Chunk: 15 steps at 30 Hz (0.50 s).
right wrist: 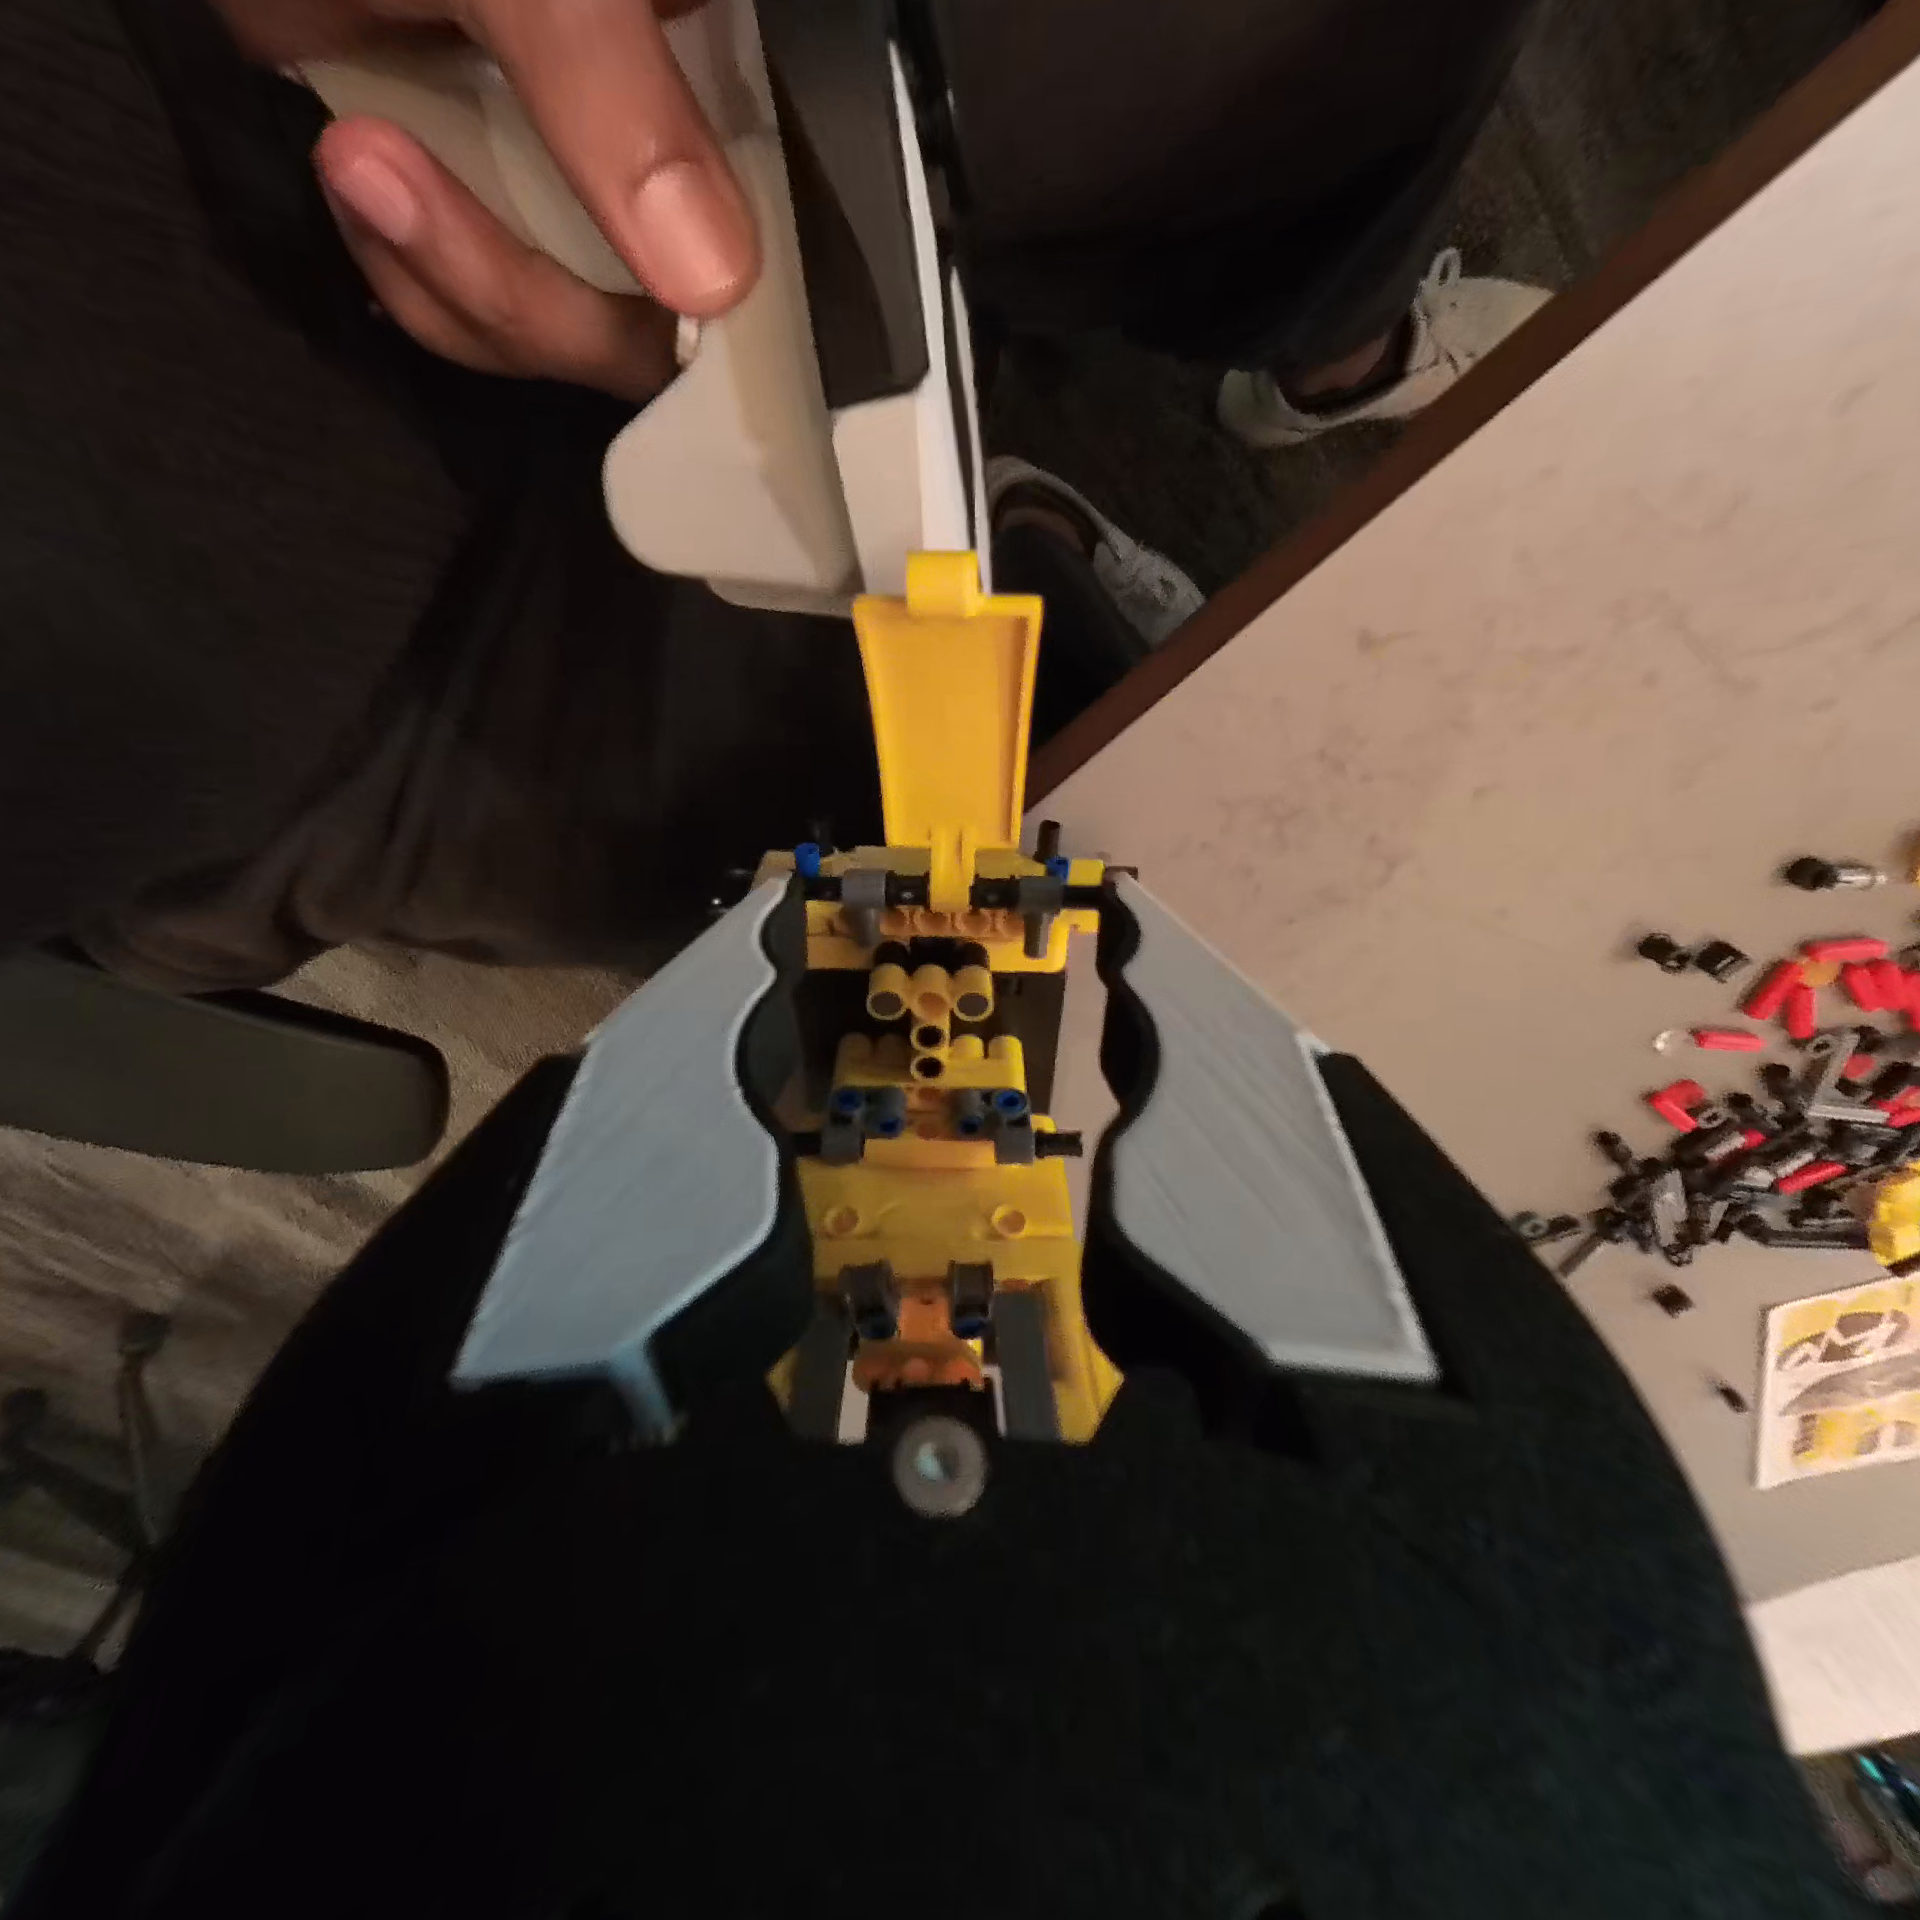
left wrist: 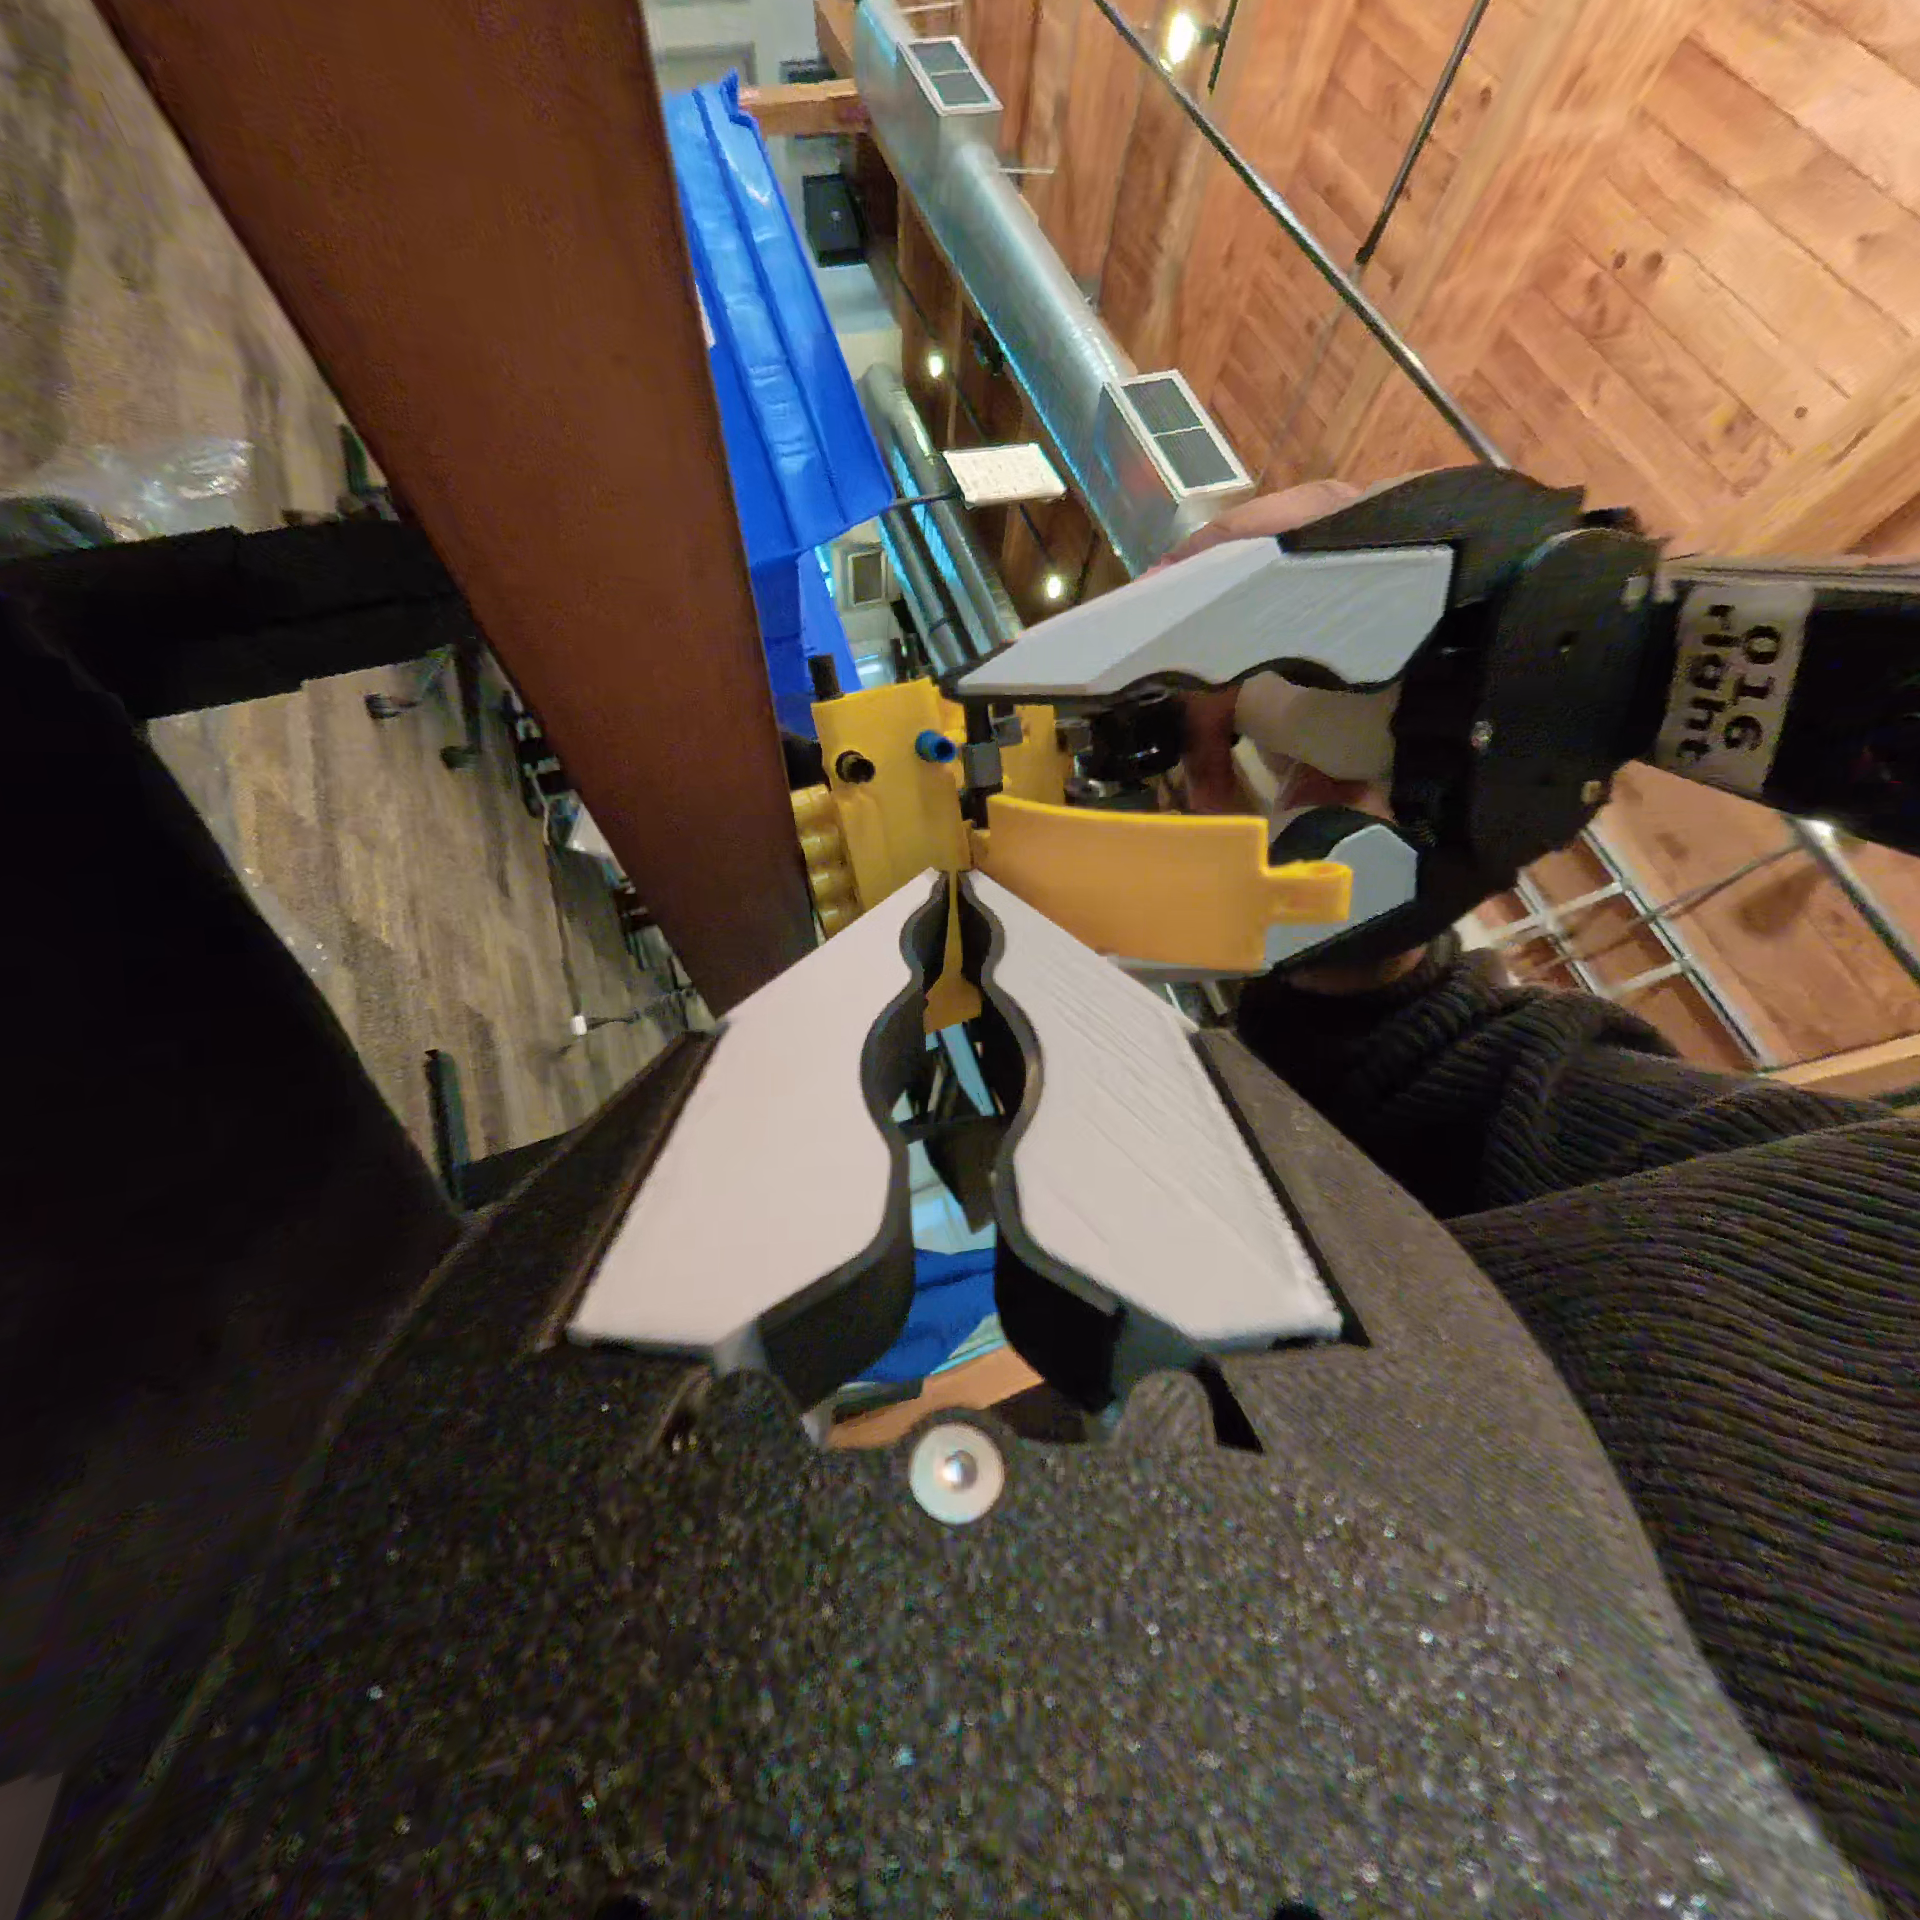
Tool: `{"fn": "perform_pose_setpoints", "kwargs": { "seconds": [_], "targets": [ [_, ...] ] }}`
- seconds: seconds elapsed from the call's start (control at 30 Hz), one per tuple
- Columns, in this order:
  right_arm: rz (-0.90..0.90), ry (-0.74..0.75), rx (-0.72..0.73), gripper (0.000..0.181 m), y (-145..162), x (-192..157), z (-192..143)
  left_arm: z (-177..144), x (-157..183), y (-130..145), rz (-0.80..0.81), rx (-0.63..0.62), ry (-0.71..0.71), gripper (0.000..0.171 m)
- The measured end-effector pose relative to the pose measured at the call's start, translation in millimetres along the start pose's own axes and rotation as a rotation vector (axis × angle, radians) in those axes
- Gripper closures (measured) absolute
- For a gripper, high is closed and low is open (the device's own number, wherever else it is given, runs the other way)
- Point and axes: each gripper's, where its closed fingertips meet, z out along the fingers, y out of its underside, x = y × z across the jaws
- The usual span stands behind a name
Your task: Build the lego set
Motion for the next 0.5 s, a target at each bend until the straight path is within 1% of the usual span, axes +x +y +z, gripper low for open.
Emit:
{"fn": "perform_pose_setpoints", "kwargs": {
  "seconds": [0.07, 0.13, 0.17, 0.23, 0.3, 0.37, 0.43, 0.5],
  "targets": [
    [0.029, -0.003, 0.056, 0.126, -4, 0, -5, -6, 3, -6, 0.025, 0.032, 0.008, 0.167],
    [0.053, 0.012, 0.156, 0.126, -14, 0, -15, -12, 9, -16, 0.076, 0.062, 0.006, 0.163],
    [0.058, 0.044, 0.213, 0.126, -20, 2, -21, -14, 14, -19, 0.105, 0.069, 0.009, 0.163],
    [0.059, 0.157, 0.350, 0.125, -33, 9, -38, -17, 26, -25, 0.162, 0.081, 0.023, 0.156],
    [0.057, 0.293, 0.551, 0.125, -49, 10, -63, -19, 41, -29, 0.197, 0.089, 0.068, 0.150],
    [0.074, 0.440, 0.780, 0.126, -62, 2, -92, -19, 65, -26, 0.192, 0.074, 0.177, 0.147],
    [0.122, 0.577, 0.976, 0.125, -66, -12, -114, -16, 86, -14, 0.164, 0.018, 0.284, 0.142],
    [0.181, 0.706, 1.101, 0.125, -62, -30, -121, -12, 108, 9, 0.129, -0.096, 0.398, 0.141]
  ]
}}
